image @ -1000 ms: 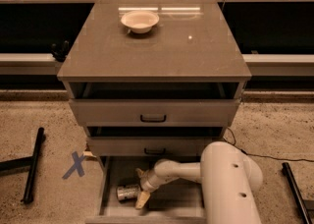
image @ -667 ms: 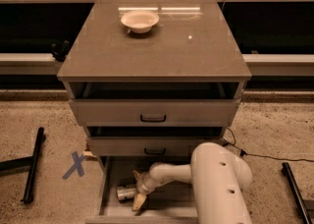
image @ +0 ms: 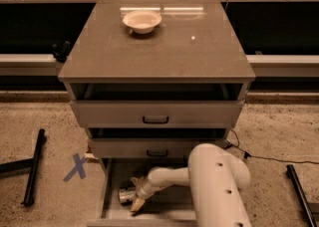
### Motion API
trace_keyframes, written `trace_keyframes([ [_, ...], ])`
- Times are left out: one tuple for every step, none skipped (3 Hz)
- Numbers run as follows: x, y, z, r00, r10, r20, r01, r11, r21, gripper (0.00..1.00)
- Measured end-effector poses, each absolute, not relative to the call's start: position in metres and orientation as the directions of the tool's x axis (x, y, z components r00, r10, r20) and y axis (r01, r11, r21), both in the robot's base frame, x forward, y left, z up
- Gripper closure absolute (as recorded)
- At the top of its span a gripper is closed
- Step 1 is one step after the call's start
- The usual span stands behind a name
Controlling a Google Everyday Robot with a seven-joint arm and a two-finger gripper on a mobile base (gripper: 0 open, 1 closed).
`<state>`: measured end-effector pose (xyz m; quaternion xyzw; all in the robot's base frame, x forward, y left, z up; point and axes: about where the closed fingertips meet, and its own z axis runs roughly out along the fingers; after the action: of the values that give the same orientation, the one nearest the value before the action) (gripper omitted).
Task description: Pick 7up can from bottom drawer and place on counter
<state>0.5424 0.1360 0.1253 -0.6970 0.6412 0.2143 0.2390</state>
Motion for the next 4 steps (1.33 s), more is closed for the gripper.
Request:
trace_keyframes([
  [0.537, 0.142, 0.129, 0.109, -0.790, -0.604, -0.994, -0.082, -0.072, 0.41],
  [0.532, 0.143, 0.142, 0.132, -0.777, -0.616, -0.991, -0.096, -0.092, 0.64],
  [0.514, 0.139, 0.165, 0.153, -0.725, -0.671, -0.988, -0.107, -0.110, 0.88],
  [0.504, 0.108, 0.207, 0.197, -0.656, -0.728, -0.980, -0.110, -0.166, 1.00],
])
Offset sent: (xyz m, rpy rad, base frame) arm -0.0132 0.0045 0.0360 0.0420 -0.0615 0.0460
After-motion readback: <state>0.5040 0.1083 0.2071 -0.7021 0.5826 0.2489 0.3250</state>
